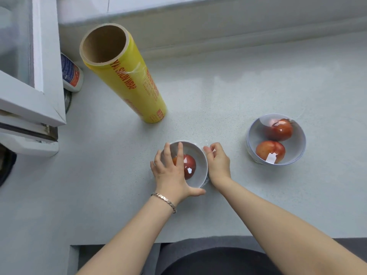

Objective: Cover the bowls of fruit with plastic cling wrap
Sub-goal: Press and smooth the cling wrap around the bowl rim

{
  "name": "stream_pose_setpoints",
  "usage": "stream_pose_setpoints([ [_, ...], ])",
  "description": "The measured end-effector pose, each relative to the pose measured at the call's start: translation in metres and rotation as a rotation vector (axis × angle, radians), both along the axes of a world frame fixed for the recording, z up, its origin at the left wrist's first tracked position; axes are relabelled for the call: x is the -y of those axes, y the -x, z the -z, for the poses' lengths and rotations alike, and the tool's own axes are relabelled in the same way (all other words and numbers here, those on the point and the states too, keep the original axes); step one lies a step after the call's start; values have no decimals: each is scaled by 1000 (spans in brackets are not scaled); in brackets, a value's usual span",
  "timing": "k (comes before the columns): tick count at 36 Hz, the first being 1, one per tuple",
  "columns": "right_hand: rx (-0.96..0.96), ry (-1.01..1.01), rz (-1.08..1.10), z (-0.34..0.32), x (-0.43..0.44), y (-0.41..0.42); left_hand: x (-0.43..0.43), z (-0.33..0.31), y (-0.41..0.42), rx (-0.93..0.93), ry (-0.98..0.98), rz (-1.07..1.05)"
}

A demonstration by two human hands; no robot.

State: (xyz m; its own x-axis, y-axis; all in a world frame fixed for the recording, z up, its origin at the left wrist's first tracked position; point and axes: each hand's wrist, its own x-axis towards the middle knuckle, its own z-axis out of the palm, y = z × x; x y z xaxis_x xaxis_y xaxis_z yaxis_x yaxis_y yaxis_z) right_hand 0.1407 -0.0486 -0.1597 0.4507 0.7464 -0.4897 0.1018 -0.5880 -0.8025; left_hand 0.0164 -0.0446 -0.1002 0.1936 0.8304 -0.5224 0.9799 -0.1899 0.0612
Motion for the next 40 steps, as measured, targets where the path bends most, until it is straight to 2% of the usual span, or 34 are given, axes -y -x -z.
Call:
stream_pose_setpoints([
  [3,28,174,-103,-3,-4,-15,0,-2,8,100,10,-44],
  [8,-340,189,-152,-22,5,-35,-20,-5,35,459,-49,-401],
  [11,-530,237,-234,-19,15,-30,-34,3,45,503,81,-590],
  [13,-561,203,-245,-20,20,-26,-39,6,44,570,203,-705],
  [15,-567,162,-242,-22,23,-22,-40,7,42,603,210,-762],
  [20,-580,88,-202,-32,35,-20,-30,10,43,640,177,-765],
  [23,-541,27,-195,-41,43,-24,-18,3,41,760,245,-824],
  [28,-462,-118,-247,-62,58,-34,-1,-19,30,924,265,-681],
  [33,-406,-241,-321,-92,73,-39,9,-34,28,1089,253,-671],
  [36,-396,-216,-376,-106,76,-43,17,-38,26,1163,145,-695],
  [40,-452,-89,-428,-116,76,-49,29,-45,25,1222,47,-695],
])
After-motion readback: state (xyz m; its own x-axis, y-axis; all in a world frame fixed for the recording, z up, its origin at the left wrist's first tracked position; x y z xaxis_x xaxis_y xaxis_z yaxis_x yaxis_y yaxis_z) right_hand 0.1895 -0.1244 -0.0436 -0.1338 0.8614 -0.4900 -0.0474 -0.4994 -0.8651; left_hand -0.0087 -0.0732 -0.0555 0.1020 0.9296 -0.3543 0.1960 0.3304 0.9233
